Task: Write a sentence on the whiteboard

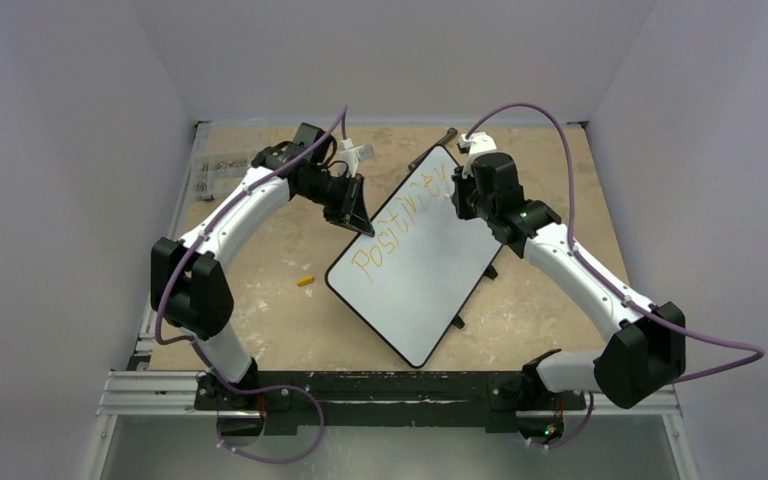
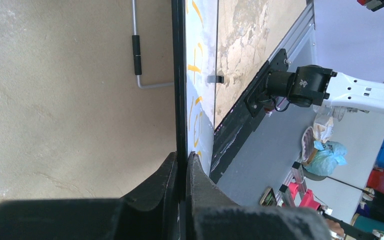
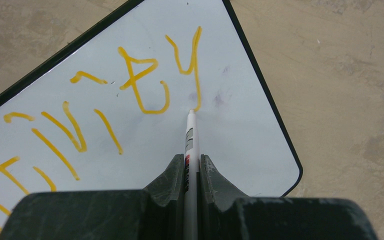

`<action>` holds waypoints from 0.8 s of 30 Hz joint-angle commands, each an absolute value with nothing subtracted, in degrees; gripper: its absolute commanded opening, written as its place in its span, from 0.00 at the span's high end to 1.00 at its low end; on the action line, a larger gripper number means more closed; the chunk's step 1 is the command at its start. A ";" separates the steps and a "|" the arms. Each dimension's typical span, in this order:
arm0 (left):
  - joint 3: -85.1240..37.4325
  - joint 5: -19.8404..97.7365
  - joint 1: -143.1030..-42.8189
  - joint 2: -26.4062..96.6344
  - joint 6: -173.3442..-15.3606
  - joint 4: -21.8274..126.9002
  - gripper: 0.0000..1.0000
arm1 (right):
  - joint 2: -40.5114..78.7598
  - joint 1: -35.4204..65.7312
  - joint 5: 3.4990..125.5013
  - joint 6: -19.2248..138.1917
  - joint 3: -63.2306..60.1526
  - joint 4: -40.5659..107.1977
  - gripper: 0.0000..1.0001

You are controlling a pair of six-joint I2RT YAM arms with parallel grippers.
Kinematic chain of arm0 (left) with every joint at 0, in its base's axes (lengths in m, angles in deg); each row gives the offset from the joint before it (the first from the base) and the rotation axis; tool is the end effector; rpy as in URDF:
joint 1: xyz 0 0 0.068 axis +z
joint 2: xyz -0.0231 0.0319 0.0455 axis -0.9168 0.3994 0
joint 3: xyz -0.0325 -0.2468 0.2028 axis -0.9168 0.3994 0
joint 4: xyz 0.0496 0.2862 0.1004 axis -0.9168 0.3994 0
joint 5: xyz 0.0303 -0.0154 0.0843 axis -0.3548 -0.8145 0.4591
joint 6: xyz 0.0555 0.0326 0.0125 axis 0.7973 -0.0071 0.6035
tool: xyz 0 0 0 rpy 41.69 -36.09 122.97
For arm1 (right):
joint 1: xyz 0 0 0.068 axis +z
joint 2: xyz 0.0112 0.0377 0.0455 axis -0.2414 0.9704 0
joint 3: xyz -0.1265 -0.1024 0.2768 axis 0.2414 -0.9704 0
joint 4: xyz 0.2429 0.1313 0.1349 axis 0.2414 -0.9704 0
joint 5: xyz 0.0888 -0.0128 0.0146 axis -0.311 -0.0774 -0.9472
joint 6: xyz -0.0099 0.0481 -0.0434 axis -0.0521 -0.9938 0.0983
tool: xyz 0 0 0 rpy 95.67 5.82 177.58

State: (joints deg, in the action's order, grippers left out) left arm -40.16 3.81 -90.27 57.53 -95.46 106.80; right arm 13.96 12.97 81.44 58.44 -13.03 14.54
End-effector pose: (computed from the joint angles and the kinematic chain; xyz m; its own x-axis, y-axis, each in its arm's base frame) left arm 0.3655 -0.2000 0.3379 -0.9146 0.2292 -0.3330 0.4023 0.5973 -0.6938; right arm 0.3158 0.1511 0.3519 -0.5010 -0.1033 -0.8592 -0.2578 0.9656 0.0343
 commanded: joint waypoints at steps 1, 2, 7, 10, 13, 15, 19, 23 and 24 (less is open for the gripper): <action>-40.42 3.02 -91.30 54.67 -93.58 105.24 1.00 | 12.99 13.24 78.08 56.89 -12.77 14.08 1.00; -40.44 3.08 -91.33 54.64 -93.58 105.25 1.00 | 13.02 13.19 78.19 56.89 -12.49 13.92 1.00; -40.37 2.87 -91.26 54.66 -93.72 105.09 1.00 | 11.86 13.25 79.34 56.95 -10.78 12.84 1.00; -40.45 2.86 -91.31 54.55 -93.76 105.02 1.00 | 10.30 13.21 79.86 56.98 -9.48 11.66 1.00; -40.36 2.92 -91.33 54.50 -93.63 105.03 1.00 | 8.11 13.23 79.64 56.81 -8.81 10.54 1.00; -40.40 3.10 -91.33 54.45 -93.60 105.05 1.00 | 6.08 13.26 79.11 56.43 -8.79 10.07 1.00; -40.40 3.84 -91.33 54.32 -93.33 105.48 1.00 | 2.62 13.23 75.01 56.03 -9.74 9.28 1.00; -40.33 4.37 -91.42 54.17 -93.14 105.75 1.00 | -0.69 13.25 72.25 55.78 -11.87 9.13 1.00; -40.33 4.45 -91.39 54.11 -93.14 105.75 1.00 | -1.53 13.19 70.94 55.73 -12.55 9.13 1.00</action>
State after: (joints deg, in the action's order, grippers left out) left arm -40.16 3.88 -90.60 57.03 -95.46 106.58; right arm 1.53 13.03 75.39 56.67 -11.96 9.46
